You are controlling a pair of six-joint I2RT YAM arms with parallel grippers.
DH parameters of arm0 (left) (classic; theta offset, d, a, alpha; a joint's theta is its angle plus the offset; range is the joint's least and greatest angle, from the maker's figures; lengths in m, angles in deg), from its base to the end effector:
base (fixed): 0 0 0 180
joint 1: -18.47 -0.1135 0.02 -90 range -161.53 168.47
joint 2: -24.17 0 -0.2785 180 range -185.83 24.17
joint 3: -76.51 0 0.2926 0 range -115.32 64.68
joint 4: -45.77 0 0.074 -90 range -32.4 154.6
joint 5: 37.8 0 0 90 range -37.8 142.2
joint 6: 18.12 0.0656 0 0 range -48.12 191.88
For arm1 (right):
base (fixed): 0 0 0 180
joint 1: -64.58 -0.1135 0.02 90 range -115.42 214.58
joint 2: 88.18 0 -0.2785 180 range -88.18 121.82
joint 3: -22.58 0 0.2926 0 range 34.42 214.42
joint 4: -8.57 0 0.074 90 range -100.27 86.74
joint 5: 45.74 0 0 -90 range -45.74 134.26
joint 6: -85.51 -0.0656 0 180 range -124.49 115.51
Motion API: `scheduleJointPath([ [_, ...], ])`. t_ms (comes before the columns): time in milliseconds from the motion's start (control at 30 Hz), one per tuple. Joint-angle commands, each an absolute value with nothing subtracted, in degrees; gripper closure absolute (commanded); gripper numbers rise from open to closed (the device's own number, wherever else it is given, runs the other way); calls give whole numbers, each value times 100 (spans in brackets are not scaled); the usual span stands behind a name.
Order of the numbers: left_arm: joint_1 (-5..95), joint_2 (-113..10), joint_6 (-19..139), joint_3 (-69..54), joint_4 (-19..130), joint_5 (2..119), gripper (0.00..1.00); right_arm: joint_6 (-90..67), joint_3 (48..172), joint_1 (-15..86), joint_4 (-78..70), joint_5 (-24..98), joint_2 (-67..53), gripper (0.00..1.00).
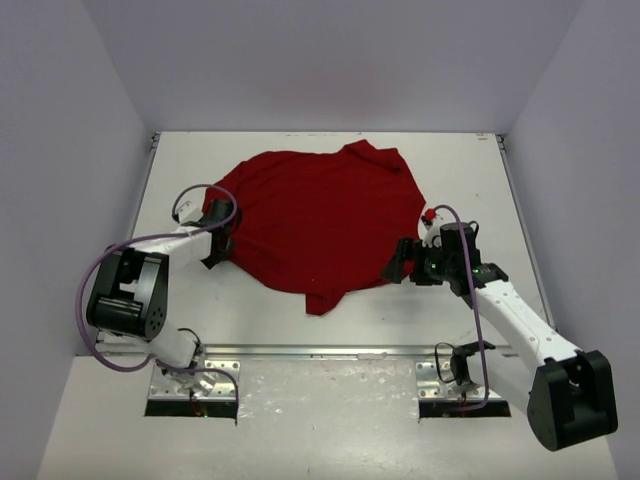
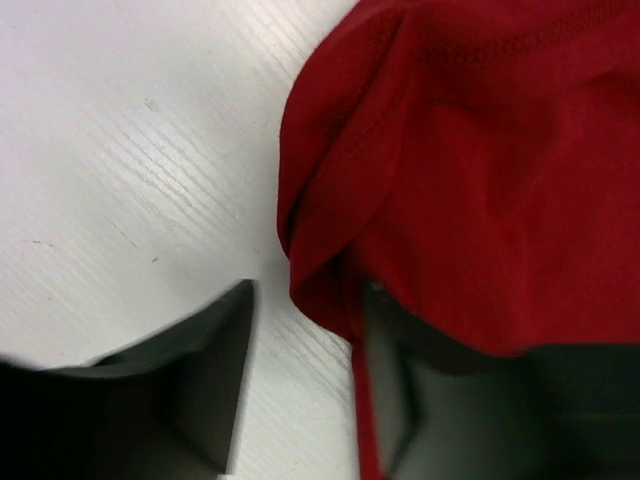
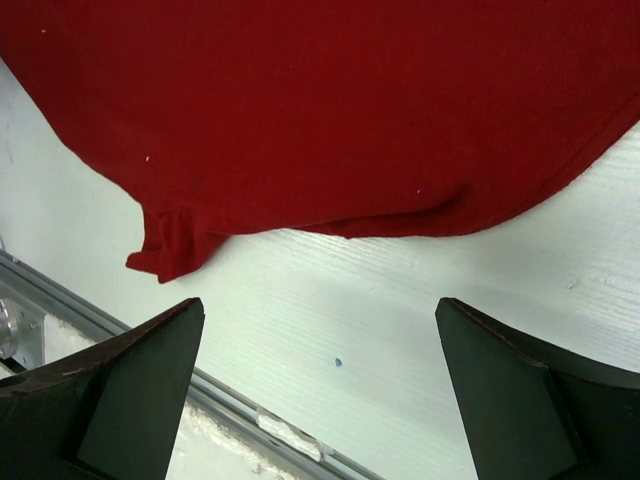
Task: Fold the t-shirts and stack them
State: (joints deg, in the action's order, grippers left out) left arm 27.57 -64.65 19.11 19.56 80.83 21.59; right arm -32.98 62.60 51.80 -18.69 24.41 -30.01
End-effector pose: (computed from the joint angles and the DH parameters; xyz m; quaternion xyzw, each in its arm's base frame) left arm 0.3152 -0.0167 0.1174 -0.4005 0.8576 0.1227 0.2984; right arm 0.2354 0.0762 0.1623 0.0598 0.9118 0.2809 0.2935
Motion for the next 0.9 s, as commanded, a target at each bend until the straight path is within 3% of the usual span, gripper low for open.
scheduleJointPath([
  [0, 2611, -6522, 1994, 1915, 7782, 2118, 62, -3297, 6254, 5201, -1531, 2343, -2957, 1],
  [167, 2524, -6566, 1994, 2030, 7720, 2083, 72, -3297, 6272, 5201, -1487, 2291, -2860, 1],
  [300, 2453, -6504, 2064, 2179, 7545, 2065, 92, -3297, 6254, 5201, -1425, 2256, -2754, 1],
  [400, 2313, -6574, 2187, 2135, 7395, 2196, 100, -3288, 6254, 5201, -1399, 2264, -2649, 1],
  [567, 2242, -6461, 2319, 1907, 7569, 2198, 100, -3332, 6193, 5201, -1372, 2150, -2727, 1],
  [867, 2260, -4466, 2749, 853, 8704, 2057, 100, -3788, 6386, 5140, -2058, 1448, -2877, 4],
])
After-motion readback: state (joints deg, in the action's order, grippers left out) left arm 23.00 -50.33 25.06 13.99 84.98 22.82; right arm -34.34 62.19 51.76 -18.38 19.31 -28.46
